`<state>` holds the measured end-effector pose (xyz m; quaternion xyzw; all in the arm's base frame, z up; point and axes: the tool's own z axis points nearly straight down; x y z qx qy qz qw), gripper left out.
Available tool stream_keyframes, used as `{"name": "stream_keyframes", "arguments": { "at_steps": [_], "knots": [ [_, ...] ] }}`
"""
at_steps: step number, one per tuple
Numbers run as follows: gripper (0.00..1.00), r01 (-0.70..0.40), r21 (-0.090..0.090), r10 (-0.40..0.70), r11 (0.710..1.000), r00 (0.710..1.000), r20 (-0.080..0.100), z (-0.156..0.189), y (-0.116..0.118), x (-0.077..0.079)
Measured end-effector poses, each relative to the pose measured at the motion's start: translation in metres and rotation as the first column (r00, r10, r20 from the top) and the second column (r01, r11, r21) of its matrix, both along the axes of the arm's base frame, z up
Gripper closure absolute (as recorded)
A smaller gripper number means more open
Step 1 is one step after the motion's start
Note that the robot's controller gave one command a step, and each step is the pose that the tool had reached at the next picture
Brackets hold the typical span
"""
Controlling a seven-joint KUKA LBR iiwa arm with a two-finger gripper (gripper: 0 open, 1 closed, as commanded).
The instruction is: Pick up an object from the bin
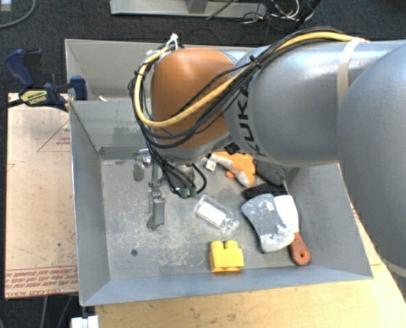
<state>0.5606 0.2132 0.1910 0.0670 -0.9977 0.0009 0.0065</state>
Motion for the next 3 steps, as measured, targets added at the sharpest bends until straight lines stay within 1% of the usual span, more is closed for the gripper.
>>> {"name": "stream_keyframes", "arguments": {
  "at_steps": [1,2,3],
  "knots": [
    [0.0,0.246,0.006,-0.246,0.969,0.969,0.013,0.031,-0.002,-0.001],
    [0.0,0.205,0.002,-0.205,0.979,0.979,0.008,0.084,-0.004,-0.007],
    [0.0,0.171,0.014,-0.172,0.985,0.985,0.028,0.086,-0.004,-0.016]
  ]
}}
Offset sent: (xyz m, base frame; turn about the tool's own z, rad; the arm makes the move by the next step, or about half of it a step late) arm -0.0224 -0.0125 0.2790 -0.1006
